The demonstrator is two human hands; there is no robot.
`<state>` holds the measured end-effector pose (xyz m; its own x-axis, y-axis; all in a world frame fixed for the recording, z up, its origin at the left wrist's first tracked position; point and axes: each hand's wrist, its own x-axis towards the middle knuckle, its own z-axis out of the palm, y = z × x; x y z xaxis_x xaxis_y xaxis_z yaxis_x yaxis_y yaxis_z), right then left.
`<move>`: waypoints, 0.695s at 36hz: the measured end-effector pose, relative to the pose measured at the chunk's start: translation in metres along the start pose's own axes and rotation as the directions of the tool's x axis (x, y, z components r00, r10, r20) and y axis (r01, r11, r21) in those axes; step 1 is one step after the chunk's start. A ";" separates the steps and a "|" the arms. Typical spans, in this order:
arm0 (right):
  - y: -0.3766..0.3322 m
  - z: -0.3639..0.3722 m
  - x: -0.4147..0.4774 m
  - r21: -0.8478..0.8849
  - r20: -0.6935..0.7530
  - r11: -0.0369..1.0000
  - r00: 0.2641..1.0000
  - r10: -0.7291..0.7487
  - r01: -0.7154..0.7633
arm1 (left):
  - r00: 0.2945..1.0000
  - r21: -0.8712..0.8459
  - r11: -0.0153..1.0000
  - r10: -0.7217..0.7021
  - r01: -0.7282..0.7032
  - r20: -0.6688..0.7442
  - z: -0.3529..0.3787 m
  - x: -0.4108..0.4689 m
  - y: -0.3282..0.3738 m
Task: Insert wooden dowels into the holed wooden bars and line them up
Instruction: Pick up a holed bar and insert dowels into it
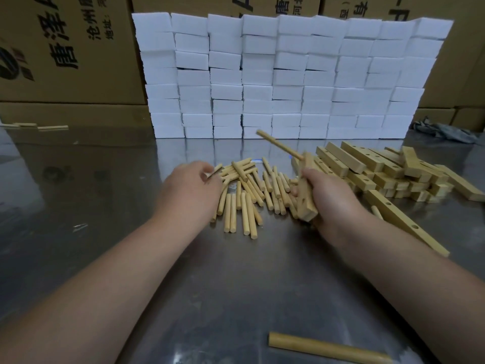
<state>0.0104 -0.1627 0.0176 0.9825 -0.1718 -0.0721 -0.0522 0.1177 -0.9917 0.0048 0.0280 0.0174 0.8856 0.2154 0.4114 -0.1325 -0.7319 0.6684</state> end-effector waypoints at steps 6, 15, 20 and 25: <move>0.003 0.001 0.006 0.078 -0.111 0.997 0.994 0.008 0.000 | 0.989 0.306 0.951 -0.006 -0.040 0.147 0.007 -0.003 -0.002; 0.005 0.008 0.001 0.224 0.031 0.974 0.999 -0.017 0.009 | 0.957 0.266 0.946 0.114 -0.186 0.266 0.007 -0.014 0.009; 0.005 0.010 -0.001 0.197 0.036 0.979 0.998 -0.058 0.049 | 0.914 0.380 0.857 0.220 -0.349 0.342 0.011 -0.018 0.010; 0.006 0.011 0.000 0.146 0.022 0.987 0.997 -0.077 0.073 | 0.903 0.421 0.826 0.219 -0.373 0.370 0.015 -0.018 0.008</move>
<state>0.0121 -0.1517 0.0131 0.9873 -0.1585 0.0067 0.0461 0.2462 -0.9681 -0.0061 0.0087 0.0062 0.9351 -0.2052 0.2889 -0.2527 -0.9577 0.1376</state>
